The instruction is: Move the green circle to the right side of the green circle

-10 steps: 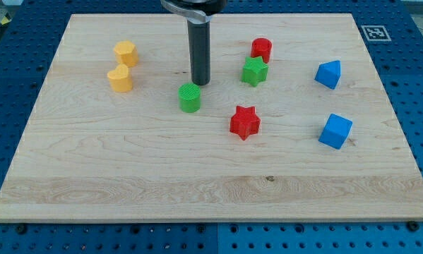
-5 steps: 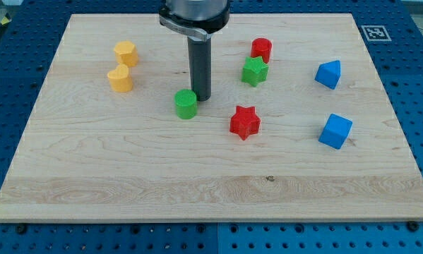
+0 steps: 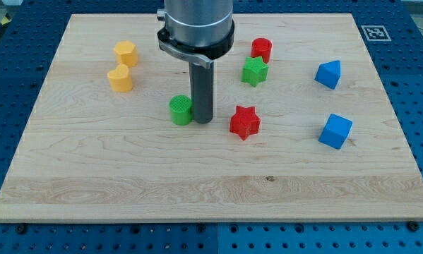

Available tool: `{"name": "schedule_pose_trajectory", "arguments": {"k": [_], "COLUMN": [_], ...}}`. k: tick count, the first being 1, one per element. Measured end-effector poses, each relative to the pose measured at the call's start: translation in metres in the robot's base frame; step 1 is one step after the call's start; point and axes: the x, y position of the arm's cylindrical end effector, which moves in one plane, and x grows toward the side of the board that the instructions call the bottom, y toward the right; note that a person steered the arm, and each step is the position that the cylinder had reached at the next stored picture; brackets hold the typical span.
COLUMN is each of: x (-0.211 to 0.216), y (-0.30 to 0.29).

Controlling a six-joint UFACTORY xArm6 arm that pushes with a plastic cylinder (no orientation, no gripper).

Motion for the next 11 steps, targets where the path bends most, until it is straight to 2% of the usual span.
{"name": "schedule_pose_trajectory", "arguments": {"k": [2,5,8,11], "x": [0.028,-0.018,-0.009,0.009], "y": [0.0,0.0,-0.001,-0.026]}}
